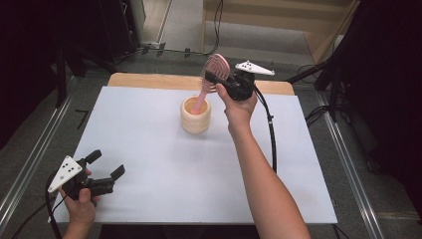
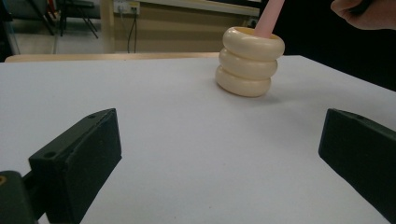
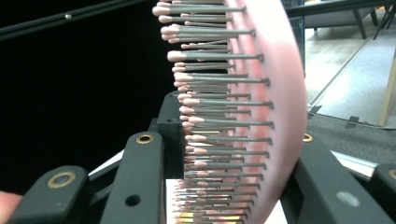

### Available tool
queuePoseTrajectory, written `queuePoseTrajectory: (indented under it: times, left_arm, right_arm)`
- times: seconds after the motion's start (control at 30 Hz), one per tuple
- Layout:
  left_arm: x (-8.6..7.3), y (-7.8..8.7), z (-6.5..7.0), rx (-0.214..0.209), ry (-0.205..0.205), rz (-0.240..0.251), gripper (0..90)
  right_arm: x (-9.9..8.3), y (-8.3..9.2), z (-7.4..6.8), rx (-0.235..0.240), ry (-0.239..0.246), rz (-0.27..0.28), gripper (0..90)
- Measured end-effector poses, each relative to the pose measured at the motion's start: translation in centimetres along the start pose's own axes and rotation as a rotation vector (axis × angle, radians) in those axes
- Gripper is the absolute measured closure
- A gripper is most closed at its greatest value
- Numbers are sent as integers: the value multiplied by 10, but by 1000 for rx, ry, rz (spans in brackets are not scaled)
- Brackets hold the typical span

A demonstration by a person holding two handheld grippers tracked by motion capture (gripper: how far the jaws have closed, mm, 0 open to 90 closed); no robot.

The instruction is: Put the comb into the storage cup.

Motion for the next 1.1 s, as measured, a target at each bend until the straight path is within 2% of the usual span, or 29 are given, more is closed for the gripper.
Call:
queuePoseTrajectory:
  times: [0.13, 0.27, 0.43, 0.83, 1.1]
  left_arm:
    - [0, 0, 0, 0, -4, -4, 0]
    - [0, 0, 0, -1, -5, -3, 0]
    - [0, 0, 0, -1, -6, -4, 0]
    - [0, 0, 0, -1, -9, -6, 0]
    - [0, -1, 1, 0, -12, -6, 0]
  right_arm:
    - [-6, -5, 1, -3, 0, -15, 619]
    - [-10, -9, -1, 13, -27, -17, 619]
    - [-15, -15, -2, 6, -12, -30, 619]
    - [-36, -19, 8, -6, -71, -37, 619]
    - [-48, -23, 11, -15, -90, -44, 619]
Point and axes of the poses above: each handheld gripper's, and its own axes: y roughly backward along the jaws, x roughly out of its top, z roughly to its right, the point moved 8 cm from there along -y, roughly forward along the jaws, and after that the axes turned 1 degree about x, right-handed, at the moved point
